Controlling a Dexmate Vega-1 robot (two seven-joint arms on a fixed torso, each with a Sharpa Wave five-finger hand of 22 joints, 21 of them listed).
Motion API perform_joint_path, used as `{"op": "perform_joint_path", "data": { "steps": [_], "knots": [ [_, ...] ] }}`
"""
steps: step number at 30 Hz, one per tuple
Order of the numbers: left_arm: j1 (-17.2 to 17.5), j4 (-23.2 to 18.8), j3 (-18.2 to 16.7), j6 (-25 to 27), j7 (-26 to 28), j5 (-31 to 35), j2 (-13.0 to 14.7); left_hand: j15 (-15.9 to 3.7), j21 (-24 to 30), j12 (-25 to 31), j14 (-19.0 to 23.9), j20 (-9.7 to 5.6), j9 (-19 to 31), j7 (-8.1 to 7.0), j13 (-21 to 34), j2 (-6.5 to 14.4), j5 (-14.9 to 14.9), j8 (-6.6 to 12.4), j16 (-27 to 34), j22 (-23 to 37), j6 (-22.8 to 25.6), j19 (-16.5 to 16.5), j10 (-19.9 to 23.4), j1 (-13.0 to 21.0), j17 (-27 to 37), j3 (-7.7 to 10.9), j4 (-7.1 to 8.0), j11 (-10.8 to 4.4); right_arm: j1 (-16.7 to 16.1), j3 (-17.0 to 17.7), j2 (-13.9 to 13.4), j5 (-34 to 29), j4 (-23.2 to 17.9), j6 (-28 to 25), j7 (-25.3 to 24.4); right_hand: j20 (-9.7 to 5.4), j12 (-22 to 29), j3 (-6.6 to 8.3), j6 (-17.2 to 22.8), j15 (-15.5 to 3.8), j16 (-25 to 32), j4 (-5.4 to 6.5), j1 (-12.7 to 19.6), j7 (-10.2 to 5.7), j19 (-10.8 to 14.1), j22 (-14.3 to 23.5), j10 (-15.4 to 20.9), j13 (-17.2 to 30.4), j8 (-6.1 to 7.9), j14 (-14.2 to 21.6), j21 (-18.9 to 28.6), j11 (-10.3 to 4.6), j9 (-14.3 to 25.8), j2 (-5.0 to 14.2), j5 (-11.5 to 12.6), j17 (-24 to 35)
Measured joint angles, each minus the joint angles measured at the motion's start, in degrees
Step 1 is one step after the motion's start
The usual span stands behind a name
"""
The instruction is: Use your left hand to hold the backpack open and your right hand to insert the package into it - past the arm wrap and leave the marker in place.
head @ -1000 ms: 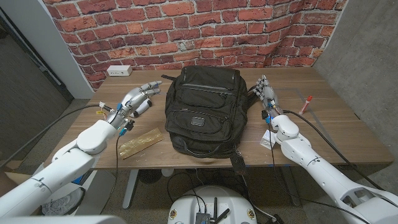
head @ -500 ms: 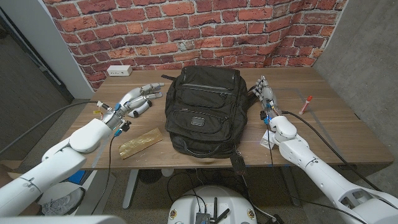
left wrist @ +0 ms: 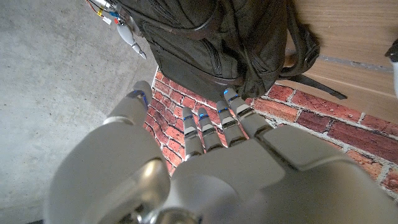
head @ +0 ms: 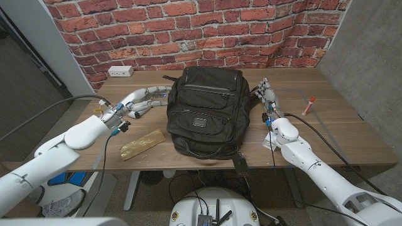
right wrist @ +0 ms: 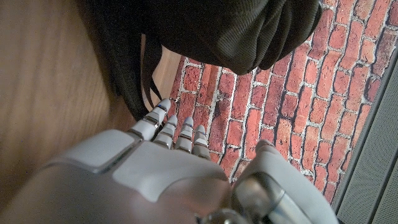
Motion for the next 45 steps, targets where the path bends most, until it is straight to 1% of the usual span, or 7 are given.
{"op": "perform_joint_path", "data": {
  "steps": [6,10,11,14,21,33,45],
  "knots": [
    [1.15,-1.4,-1.65,-0.26,-0.33,1.3,1.49,-0.21,0.0,-0.21,0.39,0.02,0.09,-0.29,0.0,-1.9,0.0,0.0,0.0,0.0,0.29,0.63,0.58,2.51,0.0,-0.5,0.16,-0.56,0.0,-0.06,0.08,-0.18,0.03,0.0,-0.03,0.19,0.0,0.24,0.0,0.0,0.42,0.11,0.0,0.0,0.2,0.0,0.0,0.0,0.0,0.0,0.0,0.0,0.0,0.0,0.0,0.0],
    [1.84,-2.07,-2.62,-0.67,-0.49,3.82,1.9,-0.15,0.0,-0.21,1.61,-0.06,0.09,-0.6,0.0,-3.07,0.0,0.35,0.0,0.0,1.85,1.53,1.97,5.61,0.0,-1.04,0.56,-1.15,0.1,-0.14,0.17,-0.34,0.37,0.0,-0.04,0.19,0.0,0.45,0.0,0.0,0.44,-0.01,0.0,0.0,0.19,0.0,0.0,0.0,0.0,0.0,0.0,0.0,0.0,0.0,0.0,0.0],
    [2.25,-2.49,-3.35,-1.43,-0.23,6.89,2.02,-0.14,0.0,-0.21,1.96,0.03,0.09,-0.68,0.0,-3.38,0.0,0.43,0.0,0.0,2.33,1.62,2.27,6.41,0.0,-1.37,0.57,-1.45,0.12,-0.15,0.16,-0.37,0.4,0.01,-0.04,0.19,0.0,0.45,0.0,0.0,0.45,-0.01,0.0,0.0,0.2,0.0,0.0,0.0,0.0,0.0,0.0,0.0,0.0,0.0,0.0,-0.03],
    [2.86,-3.01,-4.4,-1.61,-0.11,7.53,2.06,-0.21,0.0,-0.21,2.44,-0.07,0.09,-0.69,0.0,-3.92,0.0,0.7,0.0,0.0,3.14,2.16,3.09,7.75,0.0,-1.61,0.66,-1.68,0.13,-0.15,0.17,-0.45,0.41,0.04,0.01,0.19,0.0,0.45,0.0,0.0,0.44,-0.01,0.0,0.0,0.19,0.0,0.0,0.0,0.0,0.0,0.0,0.0,0.0,0.0,0.0,-0.28],
    [4.41,-4.26,-7.0,-4.14,1.86,16.98,1.57,-0.22,0.0,-0.21,3.06,-0.27,0.09,-1.2,-0.01,-4.21,0.0,0.87,0.0,0.15,4.06,2.54,3.79,8.89,0.0,-2.29,0.72,-2.36,-0.09,-0.15,-0.24,-0.55,0.37,0.2,0.04,0.19,0.0,0.45,0.0,0.0,0.44,-0.01,0.0,0.0,0.19,0.0,0.0,0.0,0.0,0.0,0.0,0.0,0.0,0.0,0.0,-0.28],
    [8.21,-8.14,-13.28,-6.59,6.11,32.89,-2.83,-0.32,0.0,-0.2,3.77,0.03,0.08,-1.54,-0.01,-3.98,0.0,0.87,0.0,0.15,5.12,3.46,5.12,10.64,0.0,-3.08,1.03,-3.08,-1.34,0.2,-0.8,-0.59,-0.59,0.59,-0.19,0.19,0.0,0.67,0.0,0.01,0.44,-0.23,0.0,0.0,0.19,0.0,0.0,0.0,0.0,0.0,0.0,0.0,0.0,0.0,0.0,-0.28],
    [12.59,-11.88,-18.22,-8.13,10.43,45.7,-8.11,-0.3,0.0,-0.2,5.23,-0.27,0.08,-2.24,-0.01,-4.45,-0.26,1.32,0.0,0.15,7.15,5.2,7.67,13.18,0.0,-5.38,1.13,-3.8,-2.04,0.41,-0.95,-0.48,-0.96,0.7,-0.31,0.19,0.0,0.86,0.0,0.01,0.44,-0.05,0.0,0.0,0.19,0.0,-0.01,0.0,0.0,0.0,0.0,0.0,0.0,0.0,0.0,-0.27]
  ]
}}
